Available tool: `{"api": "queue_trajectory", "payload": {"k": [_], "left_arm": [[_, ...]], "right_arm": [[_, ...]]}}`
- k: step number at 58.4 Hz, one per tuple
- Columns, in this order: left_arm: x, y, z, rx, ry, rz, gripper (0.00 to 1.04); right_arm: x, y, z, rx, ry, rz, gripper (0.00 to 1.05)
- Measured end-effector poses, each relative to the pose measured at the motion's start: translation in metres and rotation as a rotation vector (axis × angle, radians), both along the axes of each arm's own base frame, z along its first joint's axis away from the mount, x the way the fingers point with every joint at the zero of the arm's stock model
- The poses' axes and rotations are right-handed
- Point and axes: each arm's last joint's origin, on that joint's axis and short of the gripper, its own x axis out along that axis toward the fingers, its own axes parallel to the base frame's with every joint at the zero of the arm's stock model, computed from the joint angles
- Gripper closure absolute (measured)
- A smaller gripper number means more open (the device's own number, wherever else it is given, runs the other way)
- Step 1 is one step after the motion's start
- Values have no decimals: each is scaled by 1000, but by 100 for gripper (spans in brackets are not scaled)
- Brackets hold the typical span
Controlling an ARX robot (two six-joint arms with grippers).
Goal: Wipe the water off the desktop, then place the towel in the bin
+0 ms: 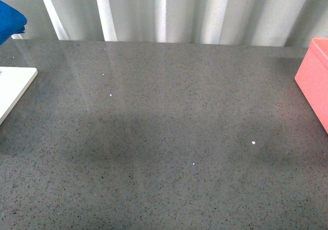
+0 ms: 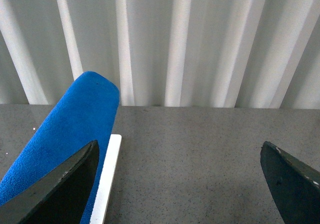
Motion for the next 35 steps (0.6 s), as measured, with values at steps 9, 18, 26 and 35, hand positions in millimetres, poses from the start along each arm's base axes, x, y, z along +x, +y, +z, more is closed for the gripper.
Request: {"api": "queue_trajectory", "payload": {"k": [9,18,26,35], "left_arm": [[0,0,0,0,0,0,7],[0,0,0,0,0,0,7],[0,0,0,0,0,0,7],[0,0,0,0,0,0,7]], "right_arm": [[0,0,0,0,0,0,7],[0,0,0,0,0,0,7],[0,0,0,0,0,0,7],[0,0,0,0,0,0,7]]}}
